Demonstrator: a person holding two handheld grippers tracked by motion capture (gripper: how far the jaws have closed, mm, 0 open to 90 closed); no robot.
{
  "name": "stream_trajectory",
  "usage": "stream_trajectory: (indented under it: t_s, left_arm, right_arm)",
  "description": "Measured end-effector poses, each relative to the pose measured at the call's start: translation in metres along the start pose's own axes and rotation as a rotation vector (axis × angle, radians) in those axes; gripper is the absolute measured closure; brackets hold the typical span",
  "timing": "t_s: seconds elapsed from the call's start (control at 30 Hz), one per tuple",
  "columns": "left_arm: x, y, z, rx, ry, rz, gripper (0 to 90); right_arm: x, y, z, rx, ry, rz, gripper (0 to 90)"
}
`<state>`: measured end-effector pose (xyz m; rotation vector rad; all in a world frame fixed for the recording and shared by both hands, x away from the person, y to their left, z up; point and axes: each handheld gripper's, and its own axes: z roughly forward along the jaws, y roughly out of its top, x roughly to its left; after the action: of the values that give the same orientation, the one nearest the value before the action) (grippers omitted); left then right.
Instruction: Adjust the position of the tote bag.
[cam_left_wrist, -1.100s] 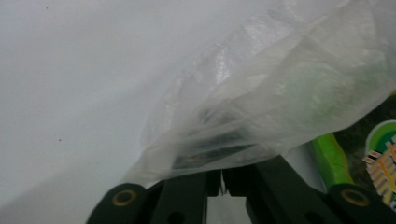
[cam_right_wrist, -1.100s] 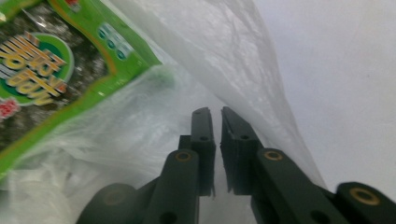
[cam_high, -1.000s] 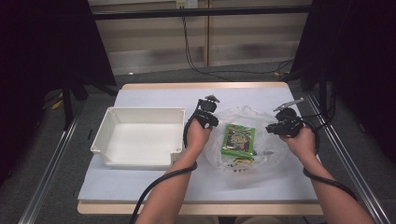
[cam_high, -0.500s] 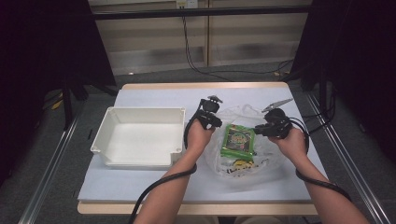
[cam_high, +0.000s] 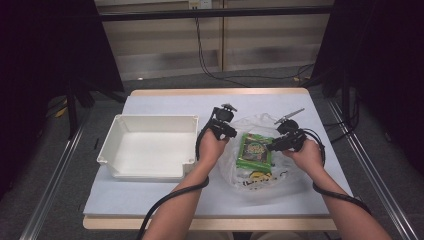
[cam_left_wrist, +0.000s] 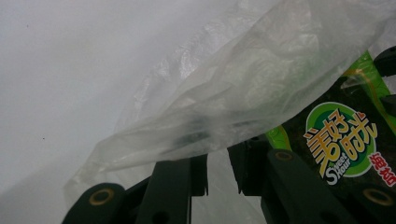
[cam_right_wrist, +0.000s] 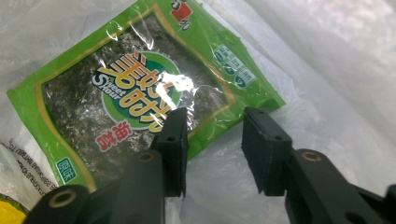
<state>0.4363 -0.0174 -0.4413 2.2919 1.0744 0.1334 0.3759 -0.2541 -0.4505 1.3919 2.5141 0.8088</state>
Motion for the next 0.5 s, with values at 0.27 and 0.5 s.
stream_trajectory:
  t_s: [0.27,0.5]
  left_arm:
    - [0.0,-0.001,0.003,0.007,-0.009,0.016,79.1]
    - [-0.002,0.0,0.005,0.005,-0.013,0.014,80.0]
  right_arm:
    - [0.004,0.005,0.007,0.01,0.011,0.006,58.0]
    - [0.001,0.008,0.013,0.043,0.062,0.045,57.8]
